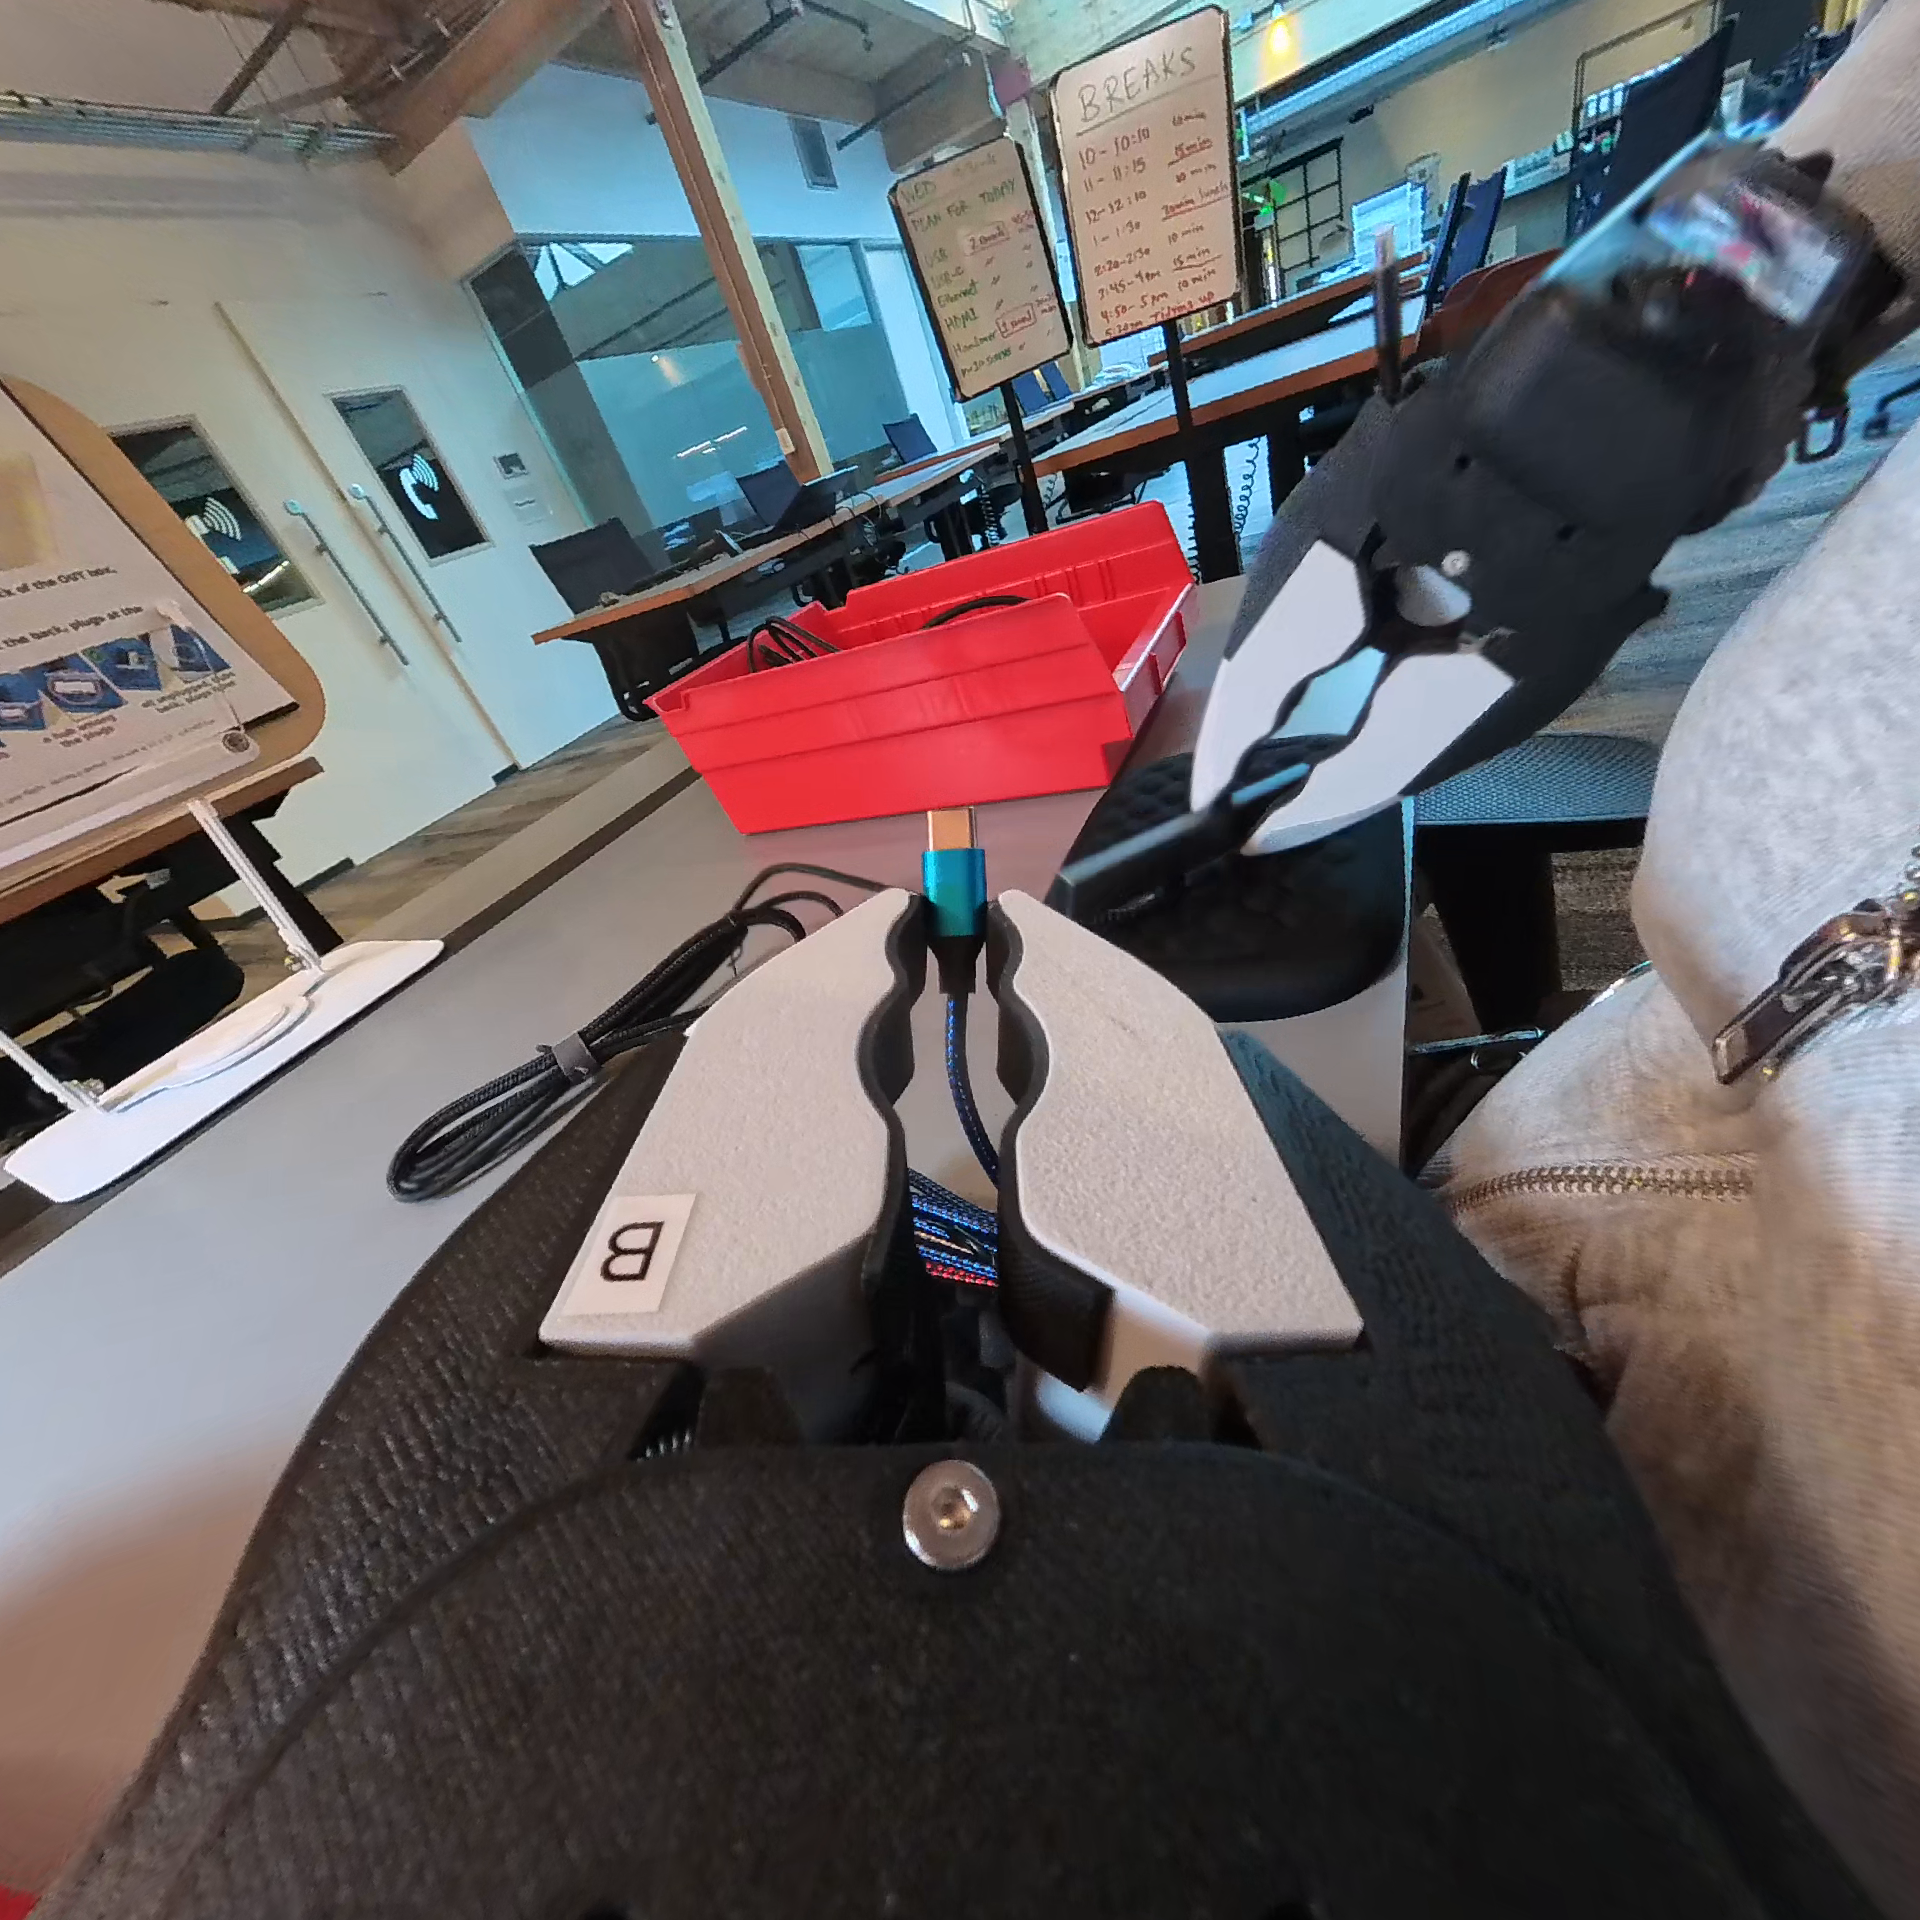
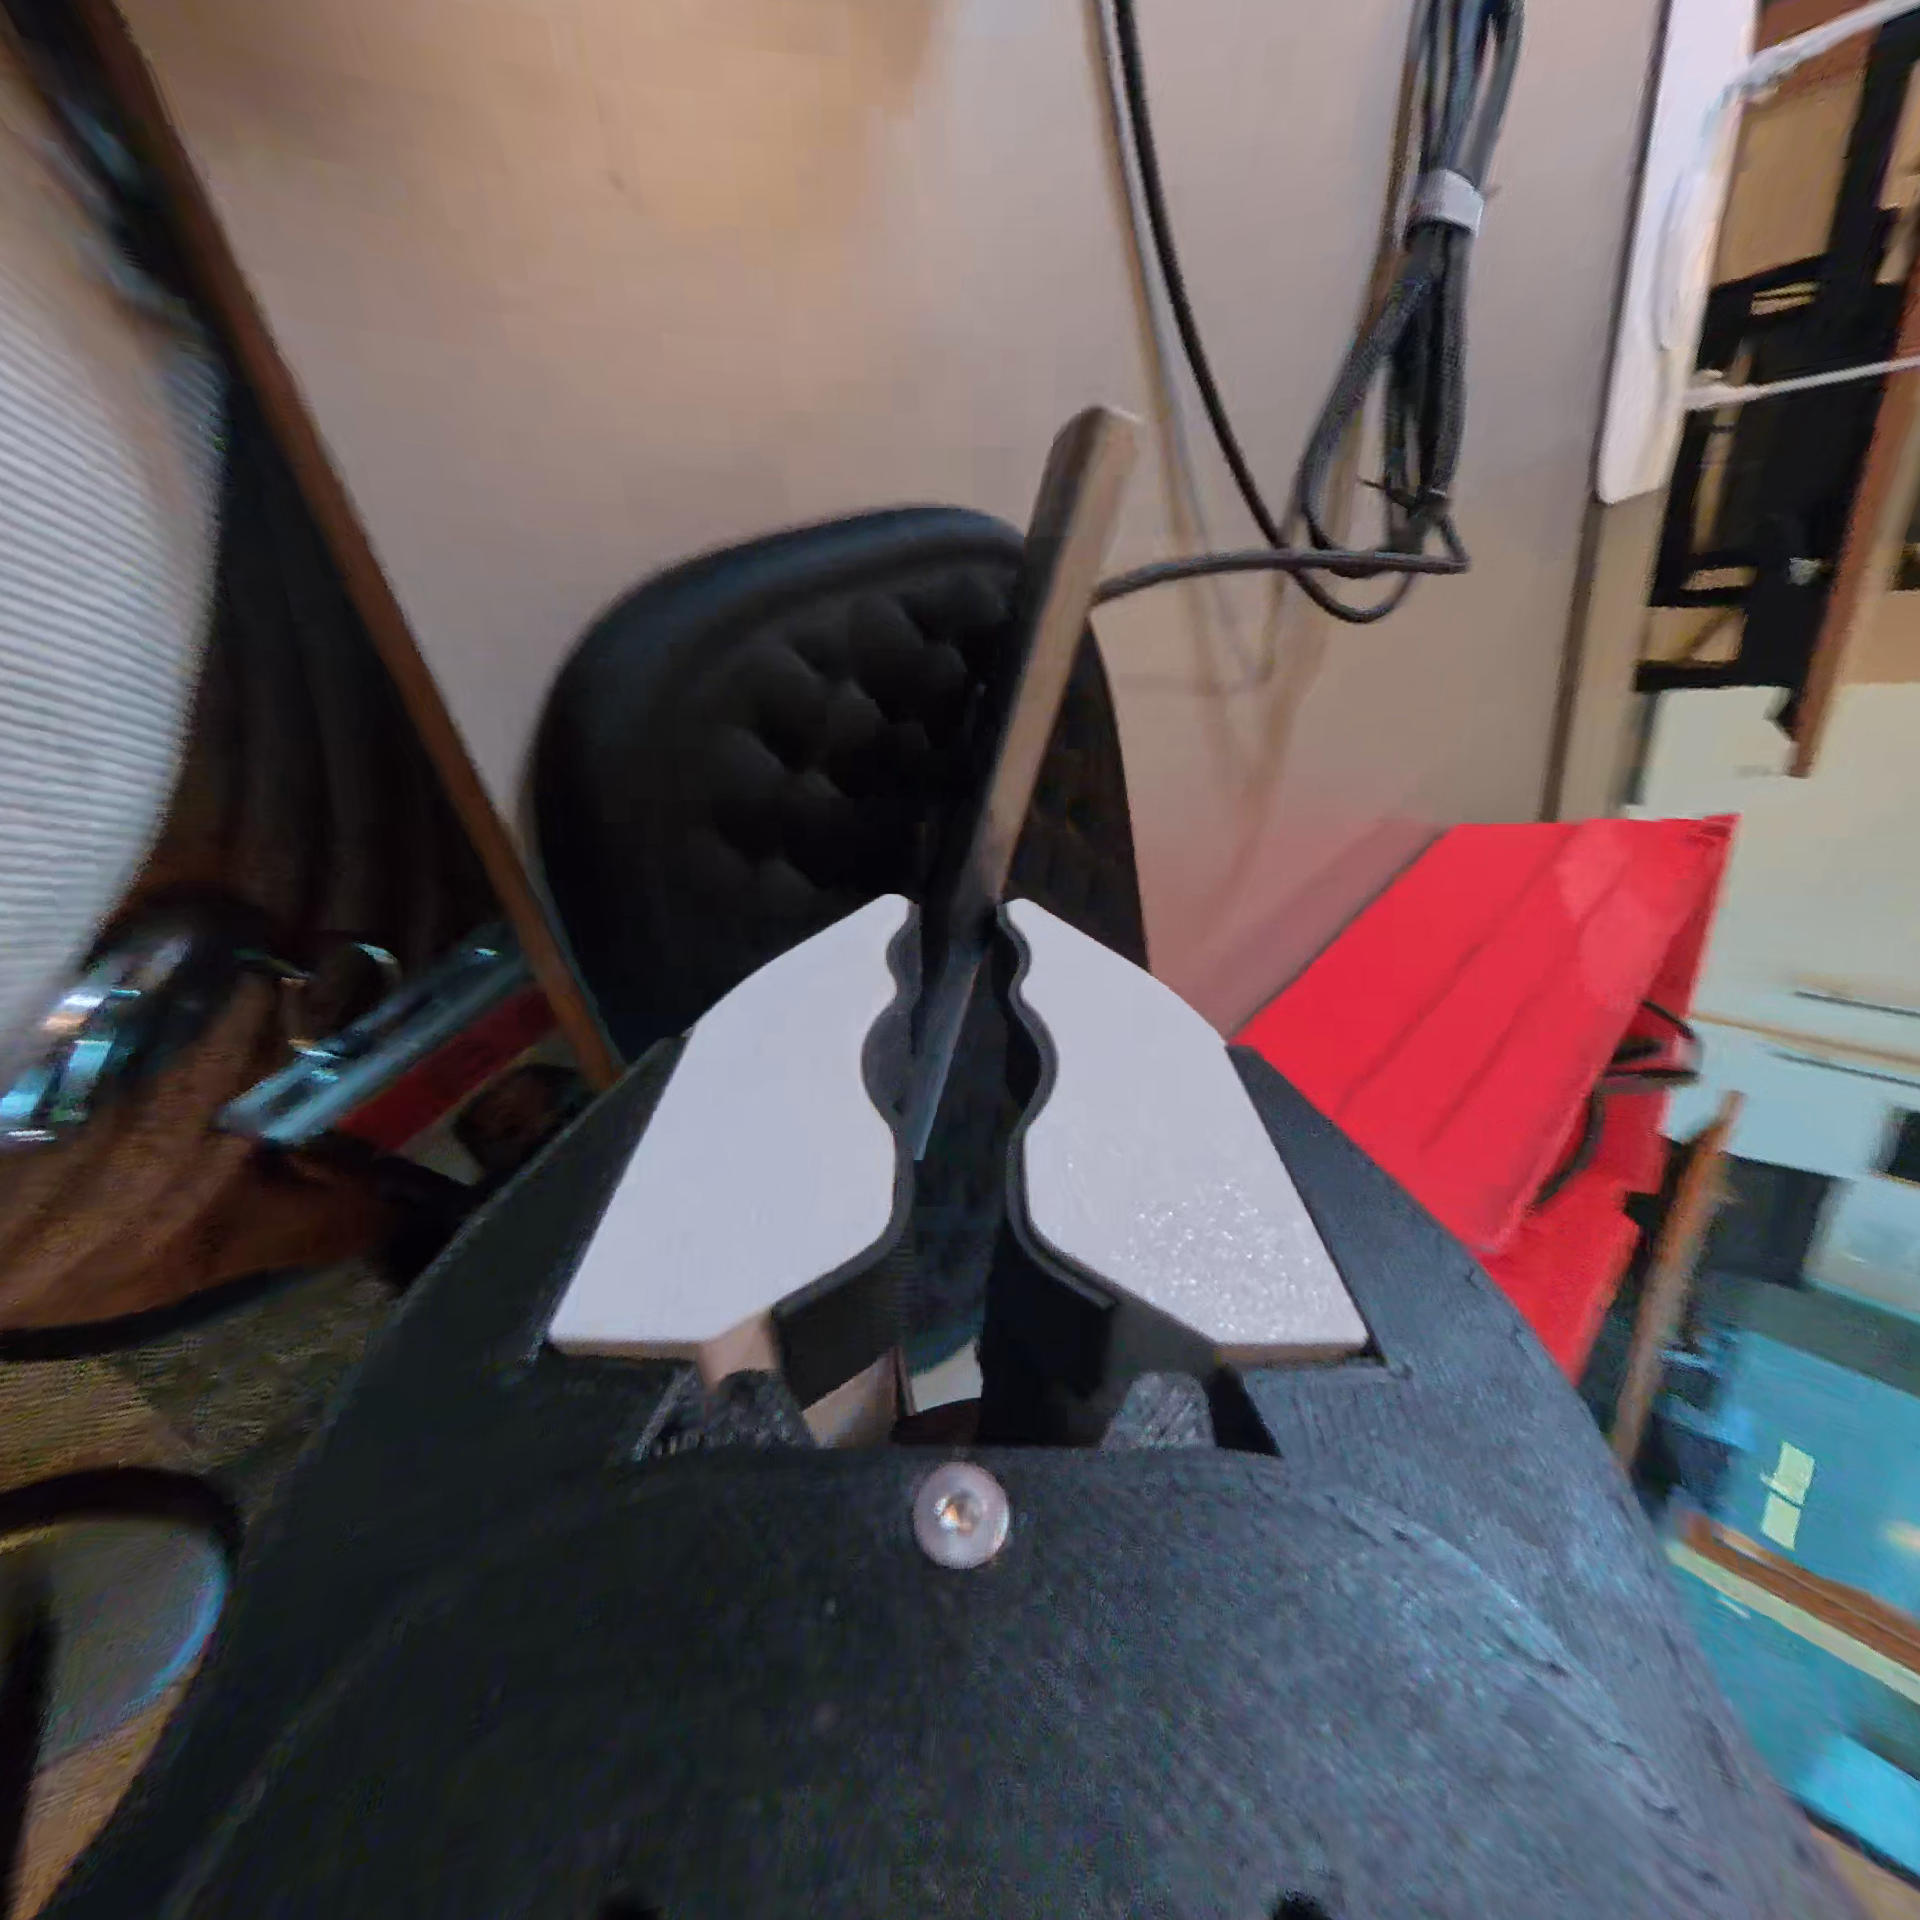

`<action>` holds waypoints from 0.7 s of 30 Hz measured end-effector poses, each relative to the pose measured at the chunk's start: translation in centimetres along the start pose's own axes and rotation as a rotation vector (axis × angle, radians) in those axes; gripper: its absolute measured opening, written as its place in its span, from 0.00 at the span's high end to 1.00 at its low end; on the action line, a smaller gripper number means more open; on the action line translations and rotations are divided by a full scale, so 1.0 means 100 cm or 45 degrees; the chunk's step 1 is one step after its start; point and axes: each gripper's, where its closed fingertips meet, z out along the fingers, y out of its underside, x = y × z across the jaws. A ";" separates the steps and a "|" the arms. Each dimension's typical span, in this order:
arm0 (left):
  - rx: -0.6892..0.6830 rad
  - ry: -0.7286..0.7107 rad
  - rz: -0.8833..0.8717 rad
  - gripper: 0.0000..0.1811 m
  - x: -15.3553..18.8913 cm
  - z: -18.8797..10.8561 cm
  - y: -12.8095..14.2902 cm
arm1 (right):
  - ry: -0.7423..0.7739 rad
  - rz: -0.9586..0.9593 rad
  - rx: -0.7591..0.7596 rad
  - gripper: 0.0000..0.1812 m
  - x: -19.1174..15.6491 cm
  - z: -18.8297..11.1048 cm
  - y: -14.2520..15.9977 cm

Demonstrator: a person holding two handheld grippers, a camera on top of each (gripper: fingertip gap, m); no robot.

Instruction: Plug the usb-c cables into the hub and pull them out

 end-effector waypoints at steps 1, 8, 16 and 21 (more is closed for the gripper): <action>0.000 -0.001 0.003 0.94 0.000 0.000 0.000 | -0.046 0.035 0.020 0.94 -0.005 -0.001 -0.003; -0.004 -0.001 0.013 0.94 0.001 0.000 0.000 | -0.187 0.270 -0.026 0.94 -0.003 0.002 0.001; -0.019 0.015 -0.017 0.94 0.000 0.001 0.001 | -0.566 0.745 -0.039 0.95 0.009 0.011 -0.001; 0.006 0.055 -0.182 0.94 -0.008 0.000 -0.001 | -1.197 1.752 0.578 0.95 0.079 -0.017 -0.056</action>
